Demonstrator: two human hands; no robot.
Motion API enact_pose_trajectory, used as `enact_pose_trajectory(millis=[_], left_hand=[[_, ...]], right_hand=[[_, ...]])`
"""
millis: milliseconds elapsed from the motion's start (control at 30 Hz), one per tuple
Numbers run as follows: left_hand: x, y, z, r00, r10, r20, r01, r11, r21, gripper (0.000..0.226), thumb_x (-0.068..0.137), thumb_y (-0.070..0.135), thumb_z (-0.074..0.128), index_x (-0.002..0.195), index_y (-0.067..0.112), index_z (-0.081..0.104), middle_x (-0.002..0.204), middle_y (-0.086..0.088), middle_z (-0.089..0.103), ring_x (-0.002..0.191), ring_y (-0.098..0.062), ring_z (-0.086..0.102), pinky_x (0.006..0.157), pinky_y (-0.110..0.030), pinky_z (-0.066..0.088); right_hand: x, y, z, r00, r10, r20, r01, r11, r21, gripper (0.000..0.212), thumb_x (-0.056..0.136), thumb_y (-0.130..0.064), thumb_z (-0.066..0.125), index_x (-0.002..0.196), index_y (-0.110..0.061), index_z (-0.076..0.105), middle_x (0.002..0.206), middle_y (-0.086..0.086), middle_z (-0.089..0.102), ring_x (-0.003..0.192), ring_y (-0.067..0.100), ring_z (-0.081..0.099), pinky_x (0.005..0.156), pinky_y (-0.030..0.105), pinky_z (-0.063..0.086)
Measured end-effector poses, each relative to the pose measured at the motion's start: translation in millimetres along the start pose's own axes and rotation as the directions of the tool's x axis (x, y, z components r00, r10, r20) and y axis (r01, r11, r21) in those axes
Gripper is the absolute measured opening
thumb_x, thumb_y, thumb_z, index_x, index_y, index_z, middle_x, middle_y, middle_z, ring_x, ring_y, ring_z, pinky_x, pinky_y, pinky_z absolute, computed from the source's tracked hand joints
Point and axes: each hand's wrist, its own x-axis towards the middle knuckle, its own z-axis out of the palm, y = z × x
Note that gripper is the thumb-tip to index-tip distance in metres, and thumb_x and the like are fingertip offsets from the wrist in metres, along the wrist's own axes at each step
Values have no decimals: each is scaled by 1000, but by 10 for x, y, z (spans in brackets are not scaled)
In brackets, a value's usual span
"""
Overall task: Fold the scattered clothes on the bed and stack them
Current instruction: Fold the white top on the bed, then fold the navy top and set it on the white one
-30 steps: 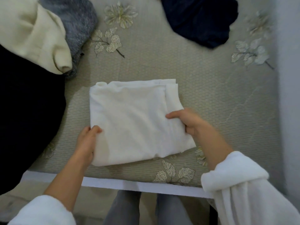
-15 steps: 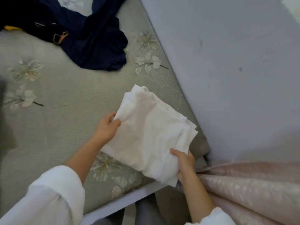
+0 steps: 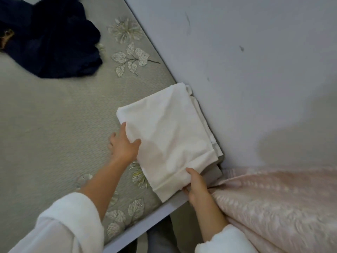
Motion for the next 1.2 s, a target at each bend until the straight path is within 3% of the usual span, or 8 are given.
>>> enact_pose_trajectory(millis=[100,200,267,367,600,833,1000,1200], left_hand=[[-91,-324,151,986,25,162,12,975,-221,81,92,18,56,150,38,4,144,-14,38,121,-35,49,93,-45,48],[-68,-294,210,980,64,191,-28,982,-187,80,96,13,48,152,31,-6,154,-4,28,130,-30,43,98,-37,41],[-78,-259,214,982,77,173,-56,991,-120,79,96,14,47,152,25,-7,155,-5,24,132,-30,40,99,-35,38],[-95,-298,130,982,99,161,-84,991,-100,79,94,19,51,152,29,-3,147,-11,34,114,-26,53,92,-38,47],[35,-511,-523,999,53,-4,-54,997,-49,67,97,21,47,153,22,9,147,-17,29,129,-31,39,106,-38,32],[833,-1184,-1365,962,108,-250,-83,991,109,62,96,26,50,150,12,23,155,-15,23,141,-30,21,115,-43,21],[1496,-1660,-1628,928,186,-323,-93,954,284,62,99,39,39,152,18,13,161,-8,-1,147,-21,-7,117,-36,-2],[1735,-1819,-1520,855,247,-455,-97,939,329,64,91,49,29,150,22,25,159,-6,15,146,-20,7,115,-27,-8]], right_hand=[[67,45,34,987,-94,-127,86,994,-72,37,86,-16,66,117,-5,50,110,14,61,95,33,61,77,43,54],[19,5,90,795,-518,-316,297,786,-543,66,79,-15,69,135,-1,38,137,19,44,122,36,45,101,47,40],[-96,-38,185,671,-709,-216,348,559,-753,75,78,-18,70,142,-8,32,146,15,31,133,32,30,107,46,25],[-197,-66,409,623,-782,-30,435,378,-817,73,79,-19,66,142,-14,31,146,9,30,131,29,30,103,46,27],[-462,-100,1347,618,-708,343,569,101,-816,62,87,-20,60,141,-13,30,144,6,32,130,24,30,101,42,30],[-383,-121,2596,374,-502,780,687,-414,-597,58,87,-20,55,140,-12,34,139,6,37,126,24,32,101,39,27],[-59,-409,3536,136,-396,908,574,-716,-398,60,80,-14,58,136,-5,42,136,12,45,122,32,43,96,43,33],[120,-940,4481,120,-401,908,428,-804,-412,72,84,-21,56,147,-9,23,154,9,20,141,27,20,110,44,20]])
